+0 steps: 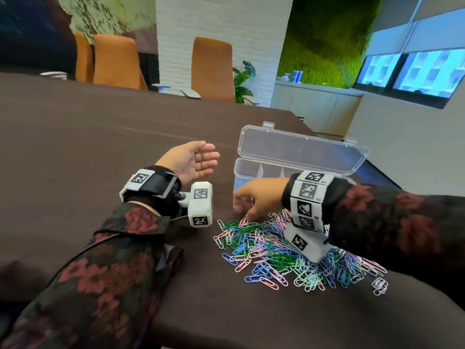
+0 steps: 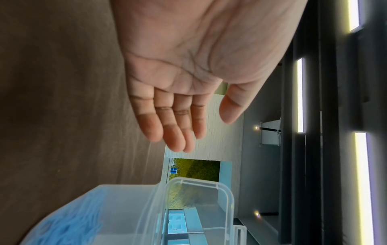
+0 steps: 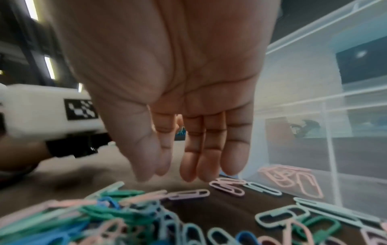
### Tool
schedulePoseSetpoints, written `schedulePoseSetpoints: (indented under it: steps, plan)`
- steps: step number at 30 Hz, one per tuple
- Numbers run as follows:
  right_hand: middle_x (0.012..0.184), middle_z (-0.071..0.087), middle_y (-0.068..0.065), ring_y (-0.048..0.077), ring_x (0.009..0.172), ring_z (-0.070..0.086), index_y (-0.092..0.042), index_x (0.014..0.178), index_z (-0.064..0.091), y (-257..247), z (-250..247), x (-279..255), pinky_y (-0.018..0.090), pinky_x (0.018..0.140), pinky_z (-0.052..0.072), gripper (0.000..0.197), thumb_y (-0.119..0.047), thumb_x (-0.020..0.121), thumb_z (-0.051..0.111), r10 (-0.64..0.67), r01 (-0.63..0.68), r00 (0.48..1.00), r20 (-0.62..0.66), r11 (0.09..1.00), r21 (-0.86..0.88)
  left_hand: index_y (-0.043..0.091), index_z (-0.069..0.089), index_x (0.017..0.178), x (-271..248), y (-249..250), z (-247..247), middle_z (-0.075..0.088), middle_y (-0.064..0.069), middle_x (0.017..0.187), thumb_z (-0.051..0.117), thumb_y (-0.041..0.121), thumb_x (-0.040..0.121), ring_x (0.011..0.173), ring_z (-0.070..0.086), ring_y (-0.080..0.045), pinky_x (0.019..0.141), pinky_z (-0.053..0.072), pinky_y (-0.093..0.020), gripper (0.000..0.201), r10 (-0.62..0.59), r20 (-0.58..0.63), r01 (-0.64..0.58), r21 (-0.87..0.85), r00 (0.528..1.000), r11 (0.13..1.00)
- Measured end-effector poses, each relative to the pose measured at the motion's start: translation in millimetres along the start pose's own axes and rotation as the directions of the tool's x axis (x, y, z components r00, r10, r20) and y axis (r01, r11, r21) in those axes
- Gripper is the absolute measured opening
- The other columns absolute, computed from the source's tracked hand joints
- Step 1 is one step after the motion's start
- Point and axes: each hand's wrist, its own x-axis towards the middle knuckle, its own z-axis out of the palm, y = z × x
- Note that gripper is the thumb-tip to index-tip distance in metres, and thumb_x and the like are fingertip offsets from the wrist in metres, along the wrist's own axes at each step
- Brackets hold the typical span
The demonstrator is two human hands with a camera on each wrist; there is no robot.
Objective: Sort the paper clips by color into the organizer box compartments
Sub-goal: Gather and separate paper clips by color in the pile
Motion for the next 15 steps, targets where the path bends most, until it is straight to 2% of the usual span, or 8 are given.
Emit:
schedulePoseSetpoints:
  steps: [3, 5, 8, 11, 13, 14, 15]
  plan:
    - [0.068, 0.052, -0.012, 0.001, 0.056, 0.047, -0.022, 0.087, 0.058, 2.2, 4.4, 8.8, 0.019, 0.057, 0.038, 0.009, -0.021, 0.086, 0.067, -0.005, 0.004, 0.997, 0.081, 1.000, 0.018, 0.015, 0.060, 0.094, -0.4, 0.3, 0.2, 0.069, 0.000, 0.079, 0.039, 0.028, 0.099, 0.063, 0.064, -0.010, 0.064, 0.052, -0.024, 0.026, 0.013, 0.016, -0.013, 0.013, 1.000, 1.000]
    - [0.066, 0.053, -0.012, 0.000, 0.058, 0.046, -0.027, 0.075, 0.054, 4.7, 6.2, 9.2, 0.017, 0.058, 0.037, 0.018, -0.021, 0.086, 0.066, -0.009, 0.009, 0.995, 0.101, 1.000, 0.000, 0.015, 0.060, 0.095, -1.9, 2.4, 2.8, 0.067, -0.001, 0.084, 0.039, 0.027, 0.099, 0.064, 0.064, -0.009, 0.063, 0.052, -0.024, 0.025, 0.034, 0.026, -0.035, 0.050, 0.999, 0.998]
    - [0.067, 0.054, -0.013, -0.002, 0.061, 0.045, -0.028, 0.071, 0.053, 11.7, 8.3, 2.2, 0.015, 0.059, 0.037, 0.021, -0.019, 0.087, 0.063, 0.007, -0.006, 0.995, 0.095, 1.000, -0.006, 0.015, 0.060, 0.096, -11.2, 5.3, 14.1, 0.066, 0.000, 0.084, 0.040, 0.026, 0.099, 0.063, 0.063, -0.008, 0.064, 0.050, -0.023, 0.023, 0.059, 0.058, -0.065, 0.106, 0.997, 0.992]
    - [0.068, 0.054, -0.013, -0.001, 0.062, 0.047, -0.028, 0.071, 0.052, 25.6, 14.2, -9.4, 0.016, 0.062, 0.039, 0.021, -0.020, 0.088, 0.062, 0.037, -0.041, 0.997, 0.071, 0.998, 0.048, 0.014, 0.060, 0.094, -25.0, 7.5, 31.5, 0.067, -0.001, 0.082, 0.046, 0.025, 0.095, 0.064, 0.061, -0.010, 0.064, 0.049, -0.023, 0.018, 0.026, 0.180, -0.061, 0.191, 0.983, 0.980]
    - [0.069, 0.054, -0.012, 0.000, 0.061, 0.047, -0.028, 0.072, 0.052, 35.1, 18.1, -18.5, 0.016, 0.062, 0.039, 0.021, -0.021, 0.090, 0.061, 0.054, -0.058, 0.997, 0.054, 0.994, 0.091, 0.013, 0.060, 0.090, -34.1, 7.6, 40.3, 0.066, -0.002, 0.078, 0.054, 0.023, 0.089, 0.060, 0.059, -0.012, 0.059, 0.047, -0.023, 0.012, -0.037, 0.241, -0.059, 0.380, 0.970, 0.923]
    - [0.069, 0.054, -0.011, 0.001, 0.061, 0.047, -0.027, 0.072, 0.052, 38.9, 19.6, -23.3, 0.016, 0.062, 0.040, 0.021, -0.021, 0.090, 0.061, 0.051, -0.055, 0.998, 0.039, 0.992, 0.111, 0.013, 0.059, 0.087, -38.3, 7.7, 43.2, 0.065, -0.002, 0.075, 0.055, 0.019, 0.090, 0.058, 0.056, -0.012, 0.055, 0.045, -0.023, 0.008, -0.073, 0.270, -0.079, 0.514, 0.960, 0.854]
    - [0.070, 0.055, -0.010, 0.003, 0.062, 0.047, -0.027, 0.072, 0.052, 42.5, 20.6, -27.3, 0.017, 0.062, 0.040, 0.021, -0.020, 0.090, 0.061, 0.049, -0.051, 0.999, 0.021, 0.990, 0.130, 0.014, 0.059, 0.084, -42.0, 8.4, 44.9, 0.063, -0.001, 0.072, 0.054, 0.016, 0.092, 0.055, 0.053, -0.013, 0.052, 0.044, -0.022, 0.009, -0.110, 0.296, -0.122, 0.664, 0.949, 0.738]
